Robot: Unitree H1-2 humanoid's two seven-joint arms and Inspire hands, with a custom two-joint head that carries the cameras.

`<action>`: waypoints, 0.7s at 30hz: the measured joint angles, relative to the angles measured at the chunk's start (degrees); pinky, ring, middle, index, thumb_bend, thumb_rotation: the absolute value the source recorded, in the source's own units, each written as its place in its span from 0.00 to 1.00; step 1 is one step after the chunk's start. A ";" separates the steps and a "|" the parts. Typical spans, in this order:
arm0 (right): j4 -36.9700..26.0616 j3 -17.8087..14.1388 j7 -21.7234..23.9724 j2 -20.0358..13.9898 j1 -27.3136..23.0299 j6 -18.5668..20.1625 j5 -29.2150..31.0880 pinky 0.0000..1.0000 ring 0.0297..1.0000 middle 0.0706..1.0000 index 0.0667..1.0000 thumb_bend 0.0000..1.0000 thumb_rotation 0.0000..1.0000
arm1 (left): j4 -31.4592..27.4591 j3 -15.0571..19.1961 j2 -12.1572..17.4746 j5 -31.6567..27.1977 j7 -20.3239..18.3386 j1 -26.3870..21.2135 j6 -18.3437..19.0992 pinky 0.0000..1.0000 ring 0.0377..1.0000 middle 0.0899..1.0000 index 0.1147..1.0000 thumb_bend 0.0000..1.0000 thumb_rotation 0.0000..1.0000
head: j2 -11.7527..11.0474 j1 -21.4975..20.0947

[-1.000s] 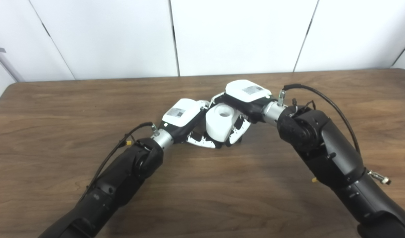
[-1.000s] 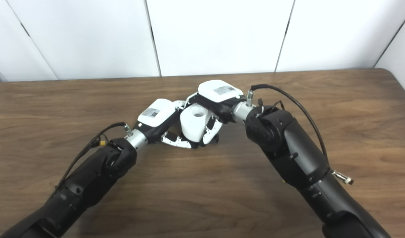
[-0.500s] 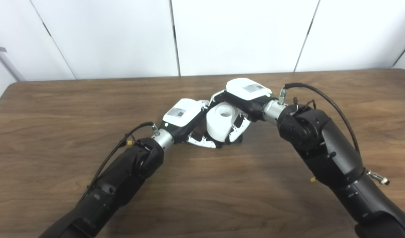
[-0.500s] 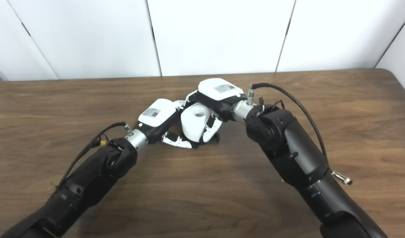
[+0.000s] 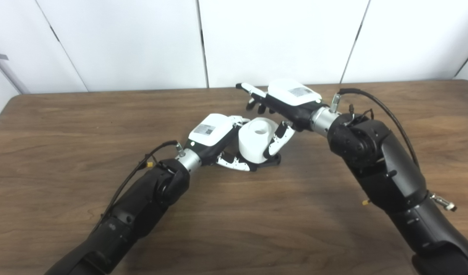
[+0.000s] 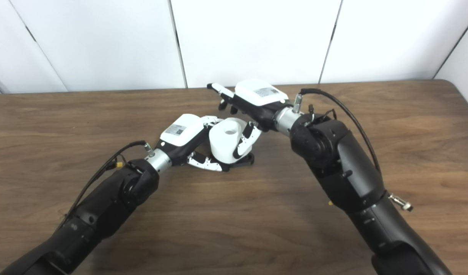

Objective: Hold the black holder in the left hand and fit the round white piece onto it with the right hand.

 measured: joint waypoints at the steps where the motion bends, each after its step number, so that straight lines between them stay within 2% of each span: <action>1: -0.49 0.00 0.78 -0.27 -0.08 0.49 -0.06 0.63 0.77 0.89 1.00 0.90 0.20 | 0.00 0.01 0.00 -0.01 0.00 0.00 0.00 0.68 0.87 0.83 0.41 0.52 0.07 | 0.00 0.00; 7: -2.74 0.04 5.25 -1.98 -0.50 3.44 -0.78 0.64 0.83 0.95 1.00 0.97 0.22 | 0.00 0.00 0.01 -0.02 -0.03 0.01 -0.02 0.68 0.86 0.83 0.41 0.52 0.07 | -0.09 -0.44; 12: -5.71 -0.20 8.87 -3.67 -0.63 5.13 -0.84 0.65 0.85 0.98 1.00 1.00 0.20 | 0.00 -0.03 0.00 -0.01 -0.03 -0.01 -0.03 0.67 0.86 0.83 0.41 0.52 0.08 | -0.26 -0.53; 21: -9.41 -3.75 14.33 -9.61 -1.24 8.27 1.97 0.65 0.88 0.97 1.00 1.00 0.19 | 0.09 0.00 0.00 -0.16 -0.05 -0.06 -0.11 0.68 0.86 0.83 0.41 0.52 0.07 | -0.61 -0.88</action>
